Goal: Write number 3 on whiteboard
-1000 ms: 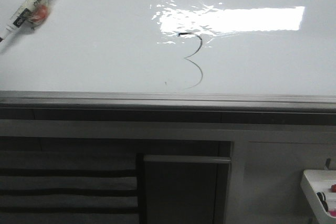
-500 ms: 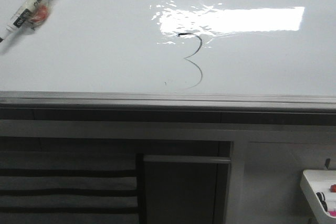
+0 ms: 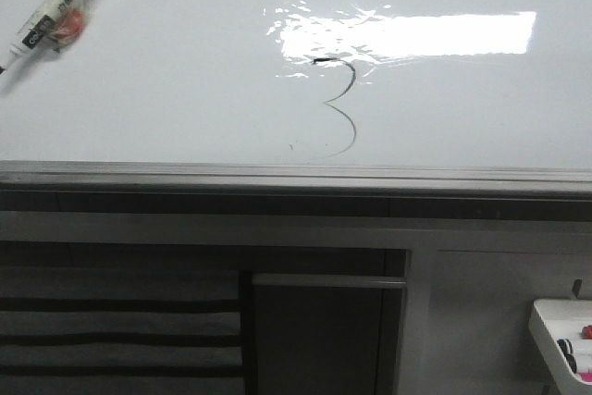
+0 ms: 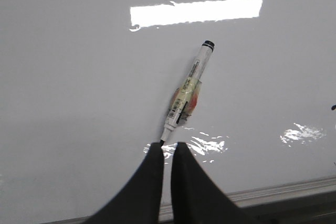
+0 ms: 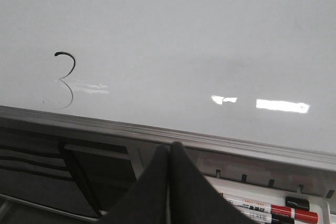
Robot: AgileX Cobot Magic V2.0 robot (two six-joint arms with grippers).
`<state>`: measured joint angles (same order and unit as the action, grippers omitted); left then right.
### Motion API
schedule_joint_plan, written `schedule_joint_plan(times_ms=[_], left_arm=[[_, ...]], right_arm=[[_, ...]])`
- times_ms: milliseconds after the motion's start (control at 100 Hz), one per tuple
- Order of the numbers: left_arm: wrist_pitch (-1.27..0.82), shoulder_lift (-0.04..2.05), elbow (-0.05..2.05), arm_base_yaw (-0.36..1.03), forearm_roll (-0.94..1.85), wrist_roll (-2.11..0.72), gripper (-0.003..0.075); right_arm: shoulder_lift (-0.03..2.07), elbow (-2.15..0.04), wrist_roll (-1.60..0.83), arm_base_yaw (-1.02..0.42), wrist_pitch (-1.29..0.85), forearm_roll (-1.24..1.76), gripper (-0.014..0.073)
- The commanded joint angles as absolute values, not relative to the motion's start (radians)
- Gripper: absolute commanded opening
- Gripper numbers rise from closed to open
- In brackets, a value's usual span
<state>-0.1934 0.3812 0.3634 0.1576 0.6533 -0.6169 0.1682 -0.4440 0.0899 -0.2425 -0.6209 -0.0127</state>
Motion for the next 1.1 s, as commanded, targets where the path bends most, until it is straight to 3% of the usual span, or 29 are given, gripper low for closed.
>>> schedule_joint_plan(times_ms=[0,450,910,1000,1090], left_arm=[[-0.120,0.386,0.391,0.153,0.683,-0.603,-0.0019],[-0.120,0.386,0.391,0.153,0.683,-0.603,-0.0019],[-0.055,0.039,0.108,0.065,0.588,-0.606,-0.0019],[-0.053,-0.004,0.064,0.065,0.525,-0.522,-0.0019],[-0.036,-0.042,0.027,0.065,0.274,-0.267,-0.0019]], right_arm=[[0.178,-0.469,0.091,-0.236,-0.536,-0.025,-0.0079],[0.178,-0.469,0.091,-0.236,-0.536,-0.025,-0.0079],[0.178,-0.469,0.091,-0.236,-0.542,-0.025,-0.0079],[0.178,-0.469,0.091,-0.236,-0.542,-0.025,-0.0079],[0.178,-0.469,0.091,-0.236,-0.542,-0.025,-0.0079]])
